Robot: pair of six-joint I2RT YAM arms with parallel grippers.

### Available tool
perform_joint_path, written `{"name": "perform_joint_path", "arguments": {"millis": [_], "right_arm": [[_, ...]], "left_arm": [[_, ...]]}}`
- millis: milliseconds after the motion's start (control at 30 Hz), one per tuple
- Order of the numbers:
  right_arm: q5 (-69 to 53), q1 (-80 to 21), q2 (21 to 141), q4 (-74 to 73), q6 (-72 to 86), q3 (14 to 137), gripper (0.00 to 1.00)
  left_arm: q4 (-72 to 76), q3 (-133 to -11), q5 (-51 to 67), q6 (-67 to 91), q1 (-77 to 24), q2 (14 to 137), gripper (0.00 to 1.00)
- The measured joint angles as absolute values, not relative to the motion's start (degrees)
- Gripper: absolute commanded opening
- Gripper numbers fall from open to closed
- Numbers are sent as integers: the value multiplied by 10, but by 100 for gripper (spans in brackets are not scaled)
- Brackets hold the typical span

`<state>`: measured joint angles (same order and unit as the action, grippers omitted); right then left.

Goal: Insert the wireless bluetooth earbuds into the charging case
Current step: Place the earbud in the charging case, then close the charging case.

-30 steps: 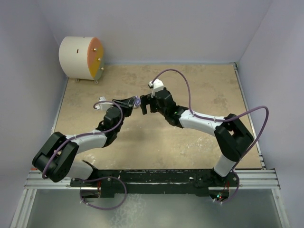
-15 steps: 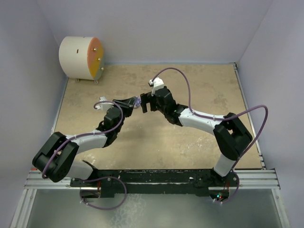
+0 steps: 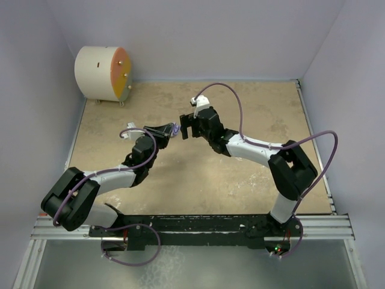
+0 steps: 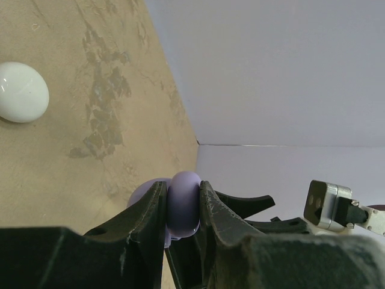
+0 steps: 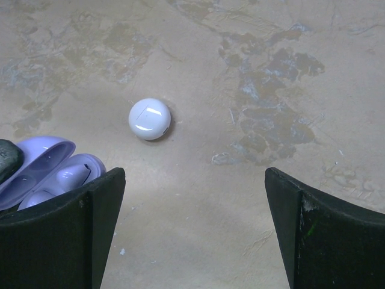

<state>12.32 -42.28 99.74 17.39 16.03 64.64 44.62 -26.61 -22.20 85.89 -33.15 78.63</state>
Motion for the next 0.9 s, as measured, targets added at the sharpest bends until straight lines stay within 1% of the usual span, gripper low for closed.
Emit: {"name": "perform_joint_path", "arguments": {"millis": [267,433,667,900], "right_arm": [[123,-419,1001,176,161,644,100],[114,-409,982,211,175,593,100],[120,-398,904,330,191,456,100],[141,-402,900,413,178,444,100]], "left_arm": [[445,-266,-223,859,-332,784,0],[452,-266,-228,865,-332,782,0],[469,-270,-254,920,-335,804,0],[479,-314,-279,992,-344,872,0]]}}
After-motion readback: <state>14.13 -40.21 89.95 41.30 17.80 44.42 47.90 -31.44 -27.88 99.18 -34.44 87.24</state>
